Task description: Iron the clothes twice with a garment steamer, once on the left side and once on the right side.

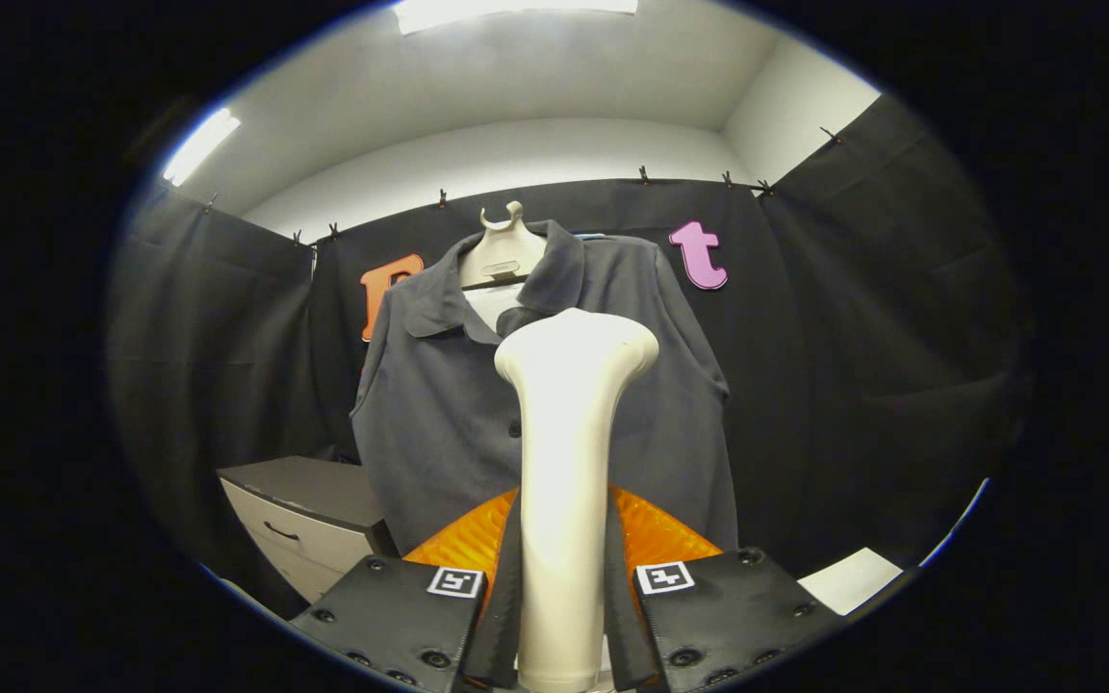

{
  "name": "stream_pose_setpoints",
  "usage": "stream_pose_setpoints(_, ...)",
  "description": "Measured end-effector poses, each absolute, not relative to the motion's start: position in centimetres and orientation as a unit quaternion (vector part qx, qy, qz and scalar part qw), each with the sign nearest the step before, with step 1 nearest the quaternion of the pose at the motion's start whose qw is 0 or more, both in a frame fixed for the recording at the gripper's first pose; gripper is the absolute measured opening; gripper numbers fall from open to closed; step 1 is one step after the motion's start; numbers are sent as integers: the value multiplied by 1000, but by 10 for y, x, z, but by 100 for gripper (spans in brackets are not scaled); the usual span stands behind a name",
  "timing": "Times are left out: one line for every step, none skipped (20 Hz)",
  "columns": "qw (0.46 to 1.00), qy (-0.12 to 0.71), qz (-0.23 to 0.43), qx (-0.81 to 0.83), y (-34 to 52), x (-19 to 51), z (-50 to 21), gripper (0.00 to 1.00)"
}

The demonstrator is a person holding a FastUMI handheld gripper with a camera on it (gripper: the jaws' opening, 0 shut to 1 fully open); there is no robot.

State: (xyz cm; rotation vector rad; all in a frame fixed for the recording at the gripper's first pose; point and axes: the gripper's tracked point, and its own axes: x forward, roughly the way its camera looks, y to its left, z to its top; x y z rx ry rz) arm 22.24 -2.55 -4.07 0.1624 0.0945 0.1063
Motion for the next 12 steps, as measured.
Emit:
stream_pose_setpoints(994, 49, 48, 84, -30, 224, -43, 44)
stream_pose_setpoints(994, 51, 44, 84, -34, 228, -45, 44)
stream_pose_setpoints(994, 53, 41, 83, -37, 231, -48, 44)
stream_pose_setpoints(994, 55, 40, 80, -39, 235, -50, 44)
stream_pose_setpoints(994, 56, 39, 79, -40, 239, -51, 44)
stream_pose_setpoints(995, 56, 40, 79, -40, 242, -51, 44)
stream_pose_setpoints(995, 56, 40, 79, -40, 246, -51, 44)
stream_pose_setpoints(995, 56, 41, 77, -39, 252, -50, 44)
stream_pose_setpoints(995, 57, 41, 73, -38, 259, -50, 44)
stream_pose_setpoints(995, 60, 43, 71, -37, 264, -52, 44)
stream_pose_setpoints(994, 62, 45, 72, -37, 266, -51, 44)
stream_pose_setpoints(994, 63, 47, 73, -35, 271, -53, 44)
